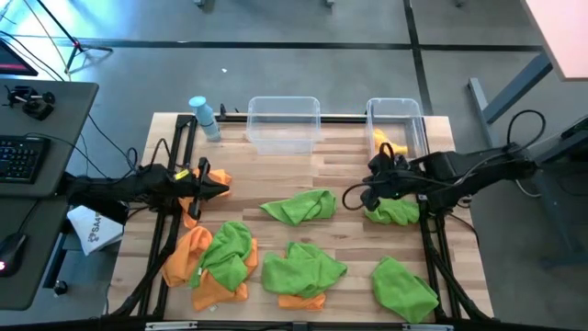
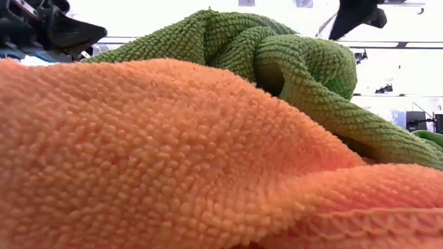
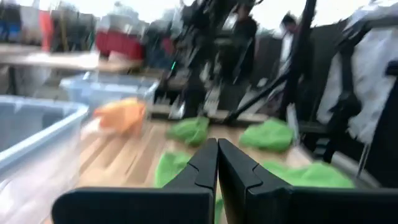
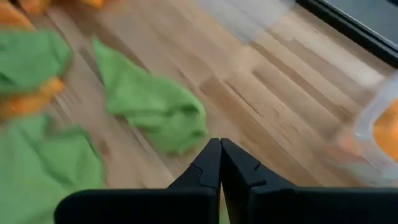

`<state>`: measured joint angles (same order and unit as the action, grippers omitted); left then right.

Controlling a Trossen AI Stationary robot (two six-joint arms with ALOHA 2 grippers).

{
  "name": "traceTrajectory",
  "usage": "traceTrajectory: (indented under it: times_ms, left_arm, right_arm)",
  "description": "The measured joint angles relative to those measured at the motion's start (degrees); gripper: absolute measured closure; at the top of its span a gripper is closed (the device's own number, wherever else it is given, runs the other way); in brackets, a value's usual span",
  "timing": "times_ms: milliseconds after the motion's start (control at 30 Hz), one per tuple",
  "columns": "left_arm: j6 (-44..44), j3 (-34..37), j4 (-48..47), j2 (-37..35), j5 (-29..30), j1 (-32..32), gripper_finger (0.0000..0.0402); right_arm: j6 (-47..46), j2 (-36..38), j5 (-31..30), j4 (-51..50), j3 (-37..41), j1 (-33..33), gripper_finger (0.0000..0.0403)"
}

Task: Sort microfiber towel by color & place in baskets
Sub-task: Put the green towel into the left transparent bin

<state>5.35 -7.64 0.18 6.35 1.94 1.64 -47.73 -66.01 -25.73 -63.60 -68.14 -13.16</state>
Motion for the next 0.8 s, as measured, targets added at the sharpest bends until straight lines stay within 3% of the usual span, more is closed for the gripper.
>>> traceTrajectory:
  times_ms: [233,500,600,800]
  left_arm:
    - [0.2,-14.0,-8.6,18.6,12.4,4.1,0.0402]
    - [0.1,-32.6,-21.2,40.2,16.2,7.8,0.0401]
    - [4.7,-39.0,-26.0,46.0,16.8,9.1,0.0402]
    - [23.1,-51.5,-41.6,54.8,17.9,9.4,0.0402]
  right_arm:
    - [3.1,-0.1,5.2,-2.3,1.5,-0.3,0.0403]
    - [-2.1,5.8,7.3,3.6,11.5,-5.7,0.0403]
    - [-5.9,8.4,7.3,5.2,14.9,-8.3,0.0403]
    - [-7.7,12.2,6.7,5.8,17.5,-10.3,0.0403]
